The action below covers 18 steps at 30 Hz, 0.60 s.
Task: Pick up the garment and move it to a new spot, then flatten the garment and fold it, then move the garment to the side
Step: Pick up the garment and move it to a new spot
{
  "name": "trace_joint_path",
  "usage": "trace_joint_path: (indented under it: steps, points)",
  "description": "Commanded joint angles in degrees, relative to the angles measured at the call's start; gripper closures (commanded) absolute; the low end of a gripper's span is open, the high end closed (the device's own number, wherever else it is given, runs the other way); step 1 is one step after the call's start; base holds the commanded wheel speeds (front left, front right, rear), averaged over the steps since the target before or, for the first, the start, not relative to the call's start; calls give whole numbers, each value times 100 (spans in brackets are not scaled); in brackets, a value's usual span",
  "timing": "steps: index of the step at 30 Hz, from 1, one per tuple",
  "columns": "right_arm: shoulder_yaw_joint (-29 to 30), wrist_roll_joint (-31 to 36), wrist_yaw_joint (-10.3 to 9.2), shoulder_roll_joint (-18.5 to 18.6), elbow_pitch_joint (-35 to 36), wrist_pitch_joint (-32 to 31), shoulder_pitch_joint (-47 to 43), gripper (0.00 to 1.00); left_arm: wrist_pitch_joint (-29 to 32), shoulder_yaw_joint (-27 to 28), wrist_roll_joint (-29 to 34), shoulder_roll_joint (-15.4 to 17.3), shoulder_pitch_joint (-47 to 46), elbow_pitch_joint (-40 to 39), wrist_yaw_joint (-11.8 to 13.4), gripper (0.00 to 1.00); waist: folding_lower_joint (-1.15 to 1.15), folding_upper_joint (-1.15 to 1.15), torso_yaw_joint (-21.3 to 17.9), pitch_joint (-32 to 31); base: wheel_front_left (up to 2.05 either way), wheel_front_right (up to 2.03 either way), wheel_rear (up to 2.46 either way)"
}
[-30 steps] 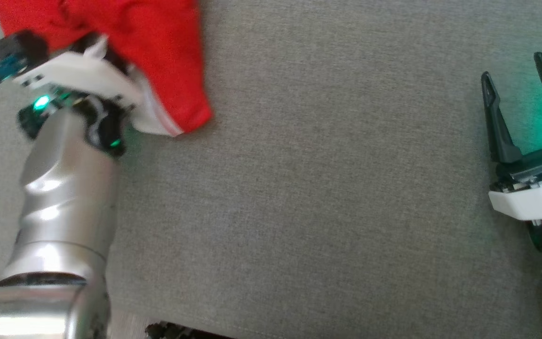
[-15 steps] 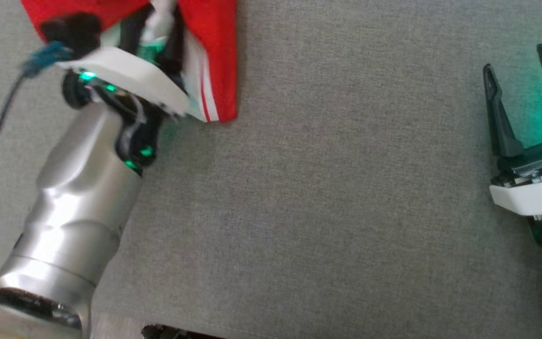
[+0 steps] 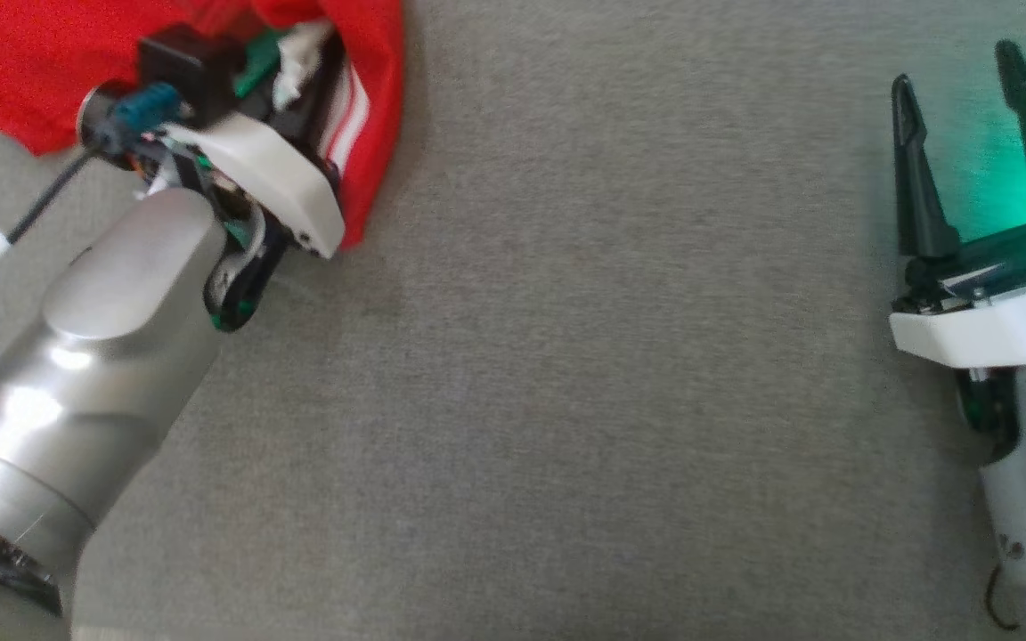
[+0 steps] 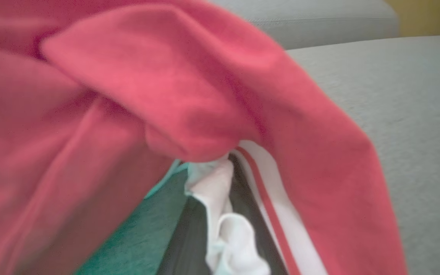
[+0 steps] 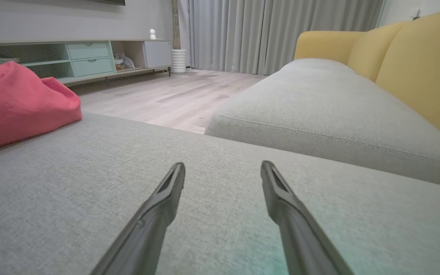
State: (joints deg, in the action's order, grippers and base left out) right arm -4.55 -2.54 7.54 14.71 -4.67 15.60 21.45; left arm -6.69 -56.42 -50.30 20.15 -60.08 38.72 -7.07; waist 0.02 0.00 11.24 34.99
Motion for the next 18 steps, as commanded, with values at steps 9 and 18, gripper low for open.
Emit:
trace_joint_path:
  steps: [9,18]
  points:
    - [-73,-148,-5,-615,-282,-60,-350,0,-468,-247,369,927,-1038,-746,-41,100,-2,0,-781,-1280,0,0,0]
    - [-274,-265,-5,-1095,-370,-60,-653,0,-111,-236,254,1502,-1600,-1972,-42,100,-2,0,-1769,-2462,0,0,0]
